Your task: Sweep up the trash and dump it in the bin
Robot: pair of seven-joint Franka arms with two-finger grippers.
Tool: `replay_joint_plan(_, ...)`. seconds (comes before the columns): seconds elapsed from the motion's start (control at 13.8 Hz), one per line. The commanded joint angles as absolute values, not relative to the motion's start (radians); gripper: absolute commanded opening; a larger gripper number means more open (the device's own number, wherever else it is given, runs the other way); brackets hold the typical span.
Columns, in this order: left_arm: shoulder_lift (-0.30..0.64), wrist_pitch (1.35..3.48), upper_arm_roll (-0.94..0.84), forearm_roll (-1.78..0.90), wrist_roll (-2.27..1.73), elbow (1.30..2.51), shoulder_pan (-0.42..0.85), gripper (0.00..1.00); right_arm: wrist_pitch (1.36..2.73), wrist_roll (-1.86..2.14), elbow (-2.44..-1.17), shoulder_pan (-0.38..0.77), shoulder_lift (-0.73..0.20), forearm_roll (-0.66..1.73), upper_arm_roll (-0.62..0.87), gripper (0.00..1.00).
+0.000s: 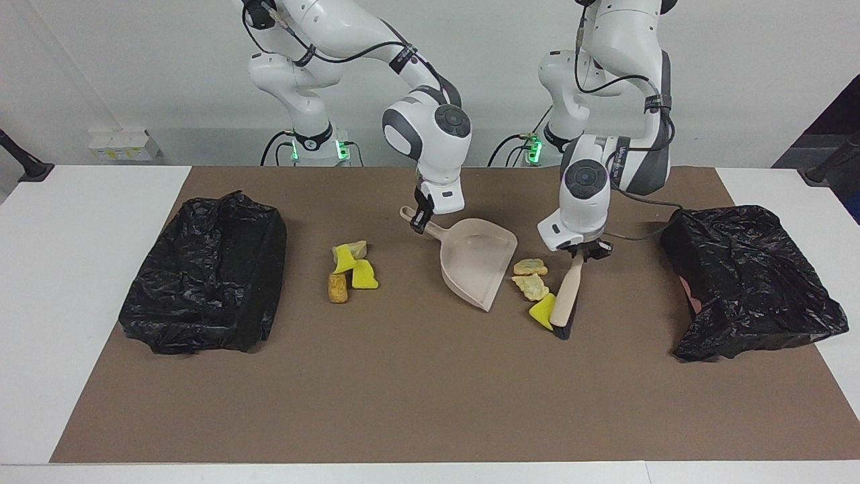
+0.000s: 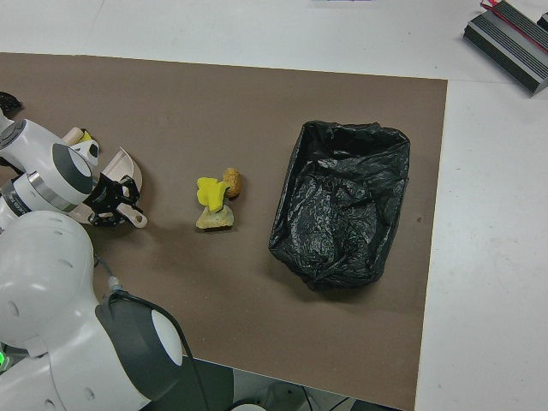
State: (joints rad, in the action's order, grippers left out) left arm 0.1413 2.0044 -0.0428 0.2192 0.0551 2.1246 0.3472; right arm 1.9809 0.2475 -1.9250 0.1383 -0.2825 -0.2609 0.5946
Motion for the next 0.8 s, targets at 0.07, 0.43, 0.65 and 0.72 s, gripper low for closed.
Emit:
replay_joint_plan(0.07,0.069,2.009,-0.034,0.117,0.067,2.212,0.523,0.00,1.965,0.261,-1.950,0.124,-0.259,-0.281,0.609,0.00)
replay_joint_plan(0.43,0.063,2.002,-0.026,-0.041,0.052,2.200,0.578,0.00,1.962,0.261,-1.950,0.124,-0.259,-0.279,0.609,0.00)
replay_joint_plan(0.65,0.042,1.938,-0.020,-0.043,0.048,2.177,0.491,0.00,1.960,0.261,-1.950,0.123,-0.261,-0.279,0.609,0.00)
replay_joint_plan(0.72,0.035,1.883,-0.020,-0.043,0.048,2.146,0.456,0.00,1.957,0.261,-1.950,0.123,-0.261,-0.279,0.609,0.00)
